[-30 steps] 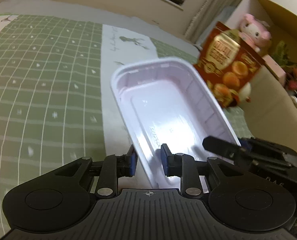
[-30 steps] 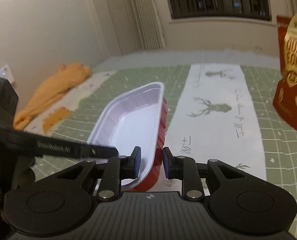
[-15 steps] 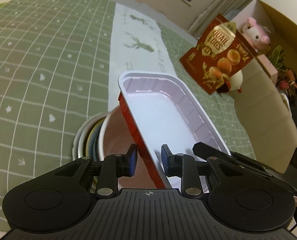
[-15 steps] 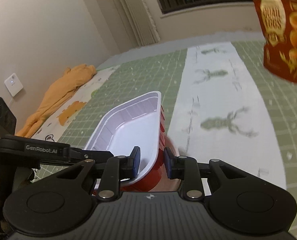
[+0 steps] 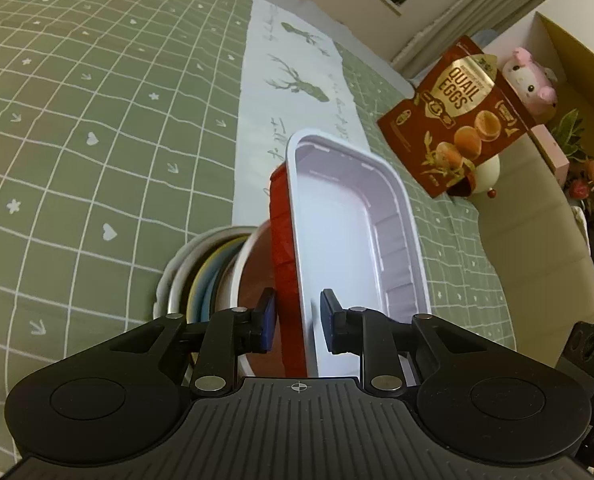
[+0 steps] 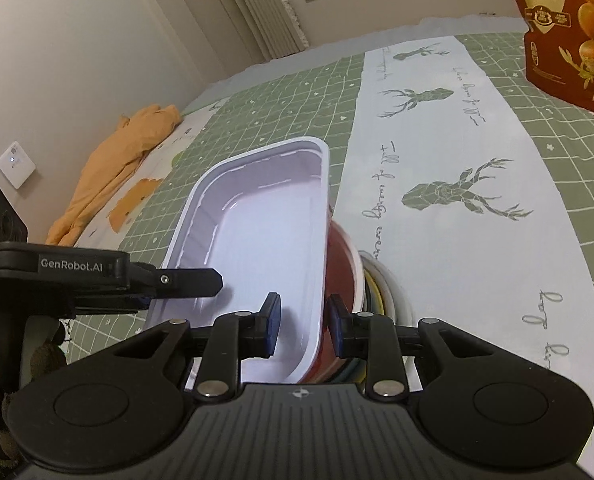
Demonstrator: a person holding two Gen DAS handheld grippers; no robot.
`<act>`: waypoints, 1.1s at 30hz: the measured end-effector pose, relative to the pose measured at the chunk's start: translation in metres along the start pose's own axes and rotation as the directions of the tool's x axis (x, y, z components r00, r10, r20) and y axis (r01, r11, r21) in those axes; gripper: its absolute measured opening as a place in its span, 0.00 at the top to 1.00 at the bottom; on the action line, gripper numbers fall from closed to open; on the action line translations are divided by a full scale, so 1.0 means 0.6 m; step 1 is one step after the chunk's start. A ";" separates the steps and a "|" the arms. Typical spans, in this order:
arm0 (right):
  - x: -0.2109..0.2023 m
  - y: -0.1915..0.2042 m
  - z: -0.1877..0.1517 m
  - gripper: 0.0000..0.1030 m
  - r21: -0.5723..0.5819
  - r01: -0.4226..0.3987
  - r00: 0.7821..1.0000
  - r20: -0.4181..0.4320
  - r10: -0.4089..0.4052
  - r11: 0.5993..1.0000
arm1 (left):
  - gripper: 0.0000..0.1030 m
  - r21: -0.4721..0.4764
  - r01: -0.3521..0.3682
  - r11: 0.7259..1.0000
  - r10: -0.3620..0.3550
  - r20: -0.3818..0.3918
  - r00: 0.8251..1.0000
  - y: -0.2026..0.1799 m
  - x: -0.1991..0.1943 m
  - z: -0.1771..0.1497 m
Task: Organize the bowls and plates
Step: 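Carry the foil tray over the stack and lower it onto the white bowl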
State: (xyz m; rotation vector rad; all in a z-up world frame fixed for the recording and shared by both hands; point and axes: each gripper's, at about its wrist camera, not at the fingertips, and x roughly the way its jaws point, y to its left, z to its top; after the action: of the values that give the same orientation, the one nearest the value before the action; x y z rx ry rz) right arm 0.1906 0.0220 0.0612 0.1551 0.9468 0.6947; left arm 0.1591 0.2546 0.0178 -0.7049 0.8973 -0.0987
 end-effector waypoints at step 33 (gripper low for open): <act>-0.022 0.016 -0.021 0.74 -0.037 -0.002 1.000 0.015 0.003 0.999 | 0.74 -0.035 0.066 0.997 -0.066 -0.012 0.998 0.002 -0.021 -0.028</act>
State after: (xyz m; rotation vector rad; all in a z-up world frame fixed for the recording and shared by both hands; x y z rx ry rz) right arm 0.1713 0.0192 0.0666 0.1286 0.9189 0.7123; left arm 0.1383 0.2514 0.0187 -0.7673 0.8900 -0.1466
